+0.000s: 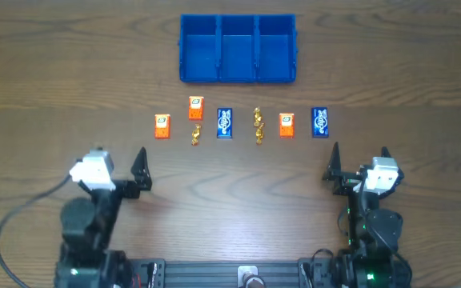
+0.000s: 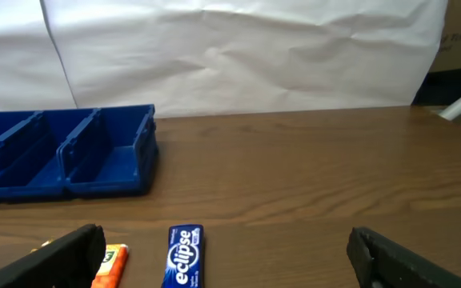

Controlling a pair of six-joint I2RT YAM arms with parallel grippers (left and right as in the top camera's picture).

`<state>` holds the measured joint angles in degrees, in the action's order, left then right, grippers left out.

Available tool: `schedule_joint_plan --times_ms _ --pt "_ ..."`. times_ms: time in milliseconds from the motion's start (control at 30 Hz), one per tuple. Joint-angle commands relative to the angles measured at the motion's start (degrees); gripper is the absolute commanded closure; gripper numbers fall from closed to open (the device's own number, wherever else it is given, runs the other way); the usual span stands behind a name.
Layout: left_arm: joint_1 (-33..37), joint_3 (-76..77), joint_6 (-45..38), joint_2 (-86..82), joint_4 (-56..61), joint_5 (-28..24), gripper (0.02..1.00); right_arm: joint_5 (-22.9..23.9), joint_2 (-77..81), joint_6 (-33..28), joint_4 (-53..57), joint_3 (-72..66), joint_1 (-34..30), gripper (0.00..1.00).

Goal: Sort Candies Into Trays

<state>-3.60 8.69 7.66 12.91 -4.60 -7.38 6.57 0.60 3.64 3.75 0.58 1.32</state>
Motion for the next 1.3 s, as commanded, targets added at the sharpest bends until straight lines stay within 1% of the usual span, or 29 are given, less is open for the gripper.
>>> schedule_joint_plan --times_ms 33,133,267,333,467,533,600,833,933,1000,1300 --pt "-0.2 26.3 2.7 21.2 -5.7 0.3 0.018 -0.2 -0.4 -0.5 0.2 -0.1 0.4 0.003" --pt "-0.7 40.5 2.7 36.9 -15.7 0.3 0.018 -0.2 -0.4 -0.5 0.2 -0.1 0.4 0.001" --pt "-3.7 55.2 2.7 58.7 -29.0 0.8 0.018 -0.2 -0.4 -0.5 0.2 -0.1 0.4 0.001" --pt "-5.5 59.1 2.7 69.1 -31.7 0.8 0.018 -0.2 -0.4 -0.5 0.2 -0.1 0.4 0.003" --pt "-7.4 59.6 4.6 81.5 -32.5 0.8 0.018 -0.2 -0.4 -0.5 0.2 -0.1 0.4 0.001" --pt "-8.0 59.6 4.7 84.2 -32.4 1.3 0.020 -0.2 -0.4 -0.5 0.2 -0.1 0.4 0.001" --pt "-9.0 59.6 5.9 87.6 -32.4 3.8 0.018 -0.2 -0.4 -0.5 0.2 -0.1 0.4 0.001" --pt "-9.3 59.6 5.6 94.5 -32.5 4.3 0.018 -0.2 -0.4 -0.5 0.2 -0.1 0.4 0.001" --pt "-10.1 59.6 4.8 95.6 -32.4 5.4 0.023 -0.2 -0.4 -0.5 0.2 -0.1 0.4 0.001" --pt "-10.8 59.6 4.6 96.1 -32.4 6.7 0.045 -0.2 -0.4 -0.5 0.2 -0.1 0.4 0.001" --pt "-10.8 59.6 3.1 98.0 -31.4 6.7 0.058 -0.2 -0.4 -0.5 0.2 -0.1 0.4 0.001"
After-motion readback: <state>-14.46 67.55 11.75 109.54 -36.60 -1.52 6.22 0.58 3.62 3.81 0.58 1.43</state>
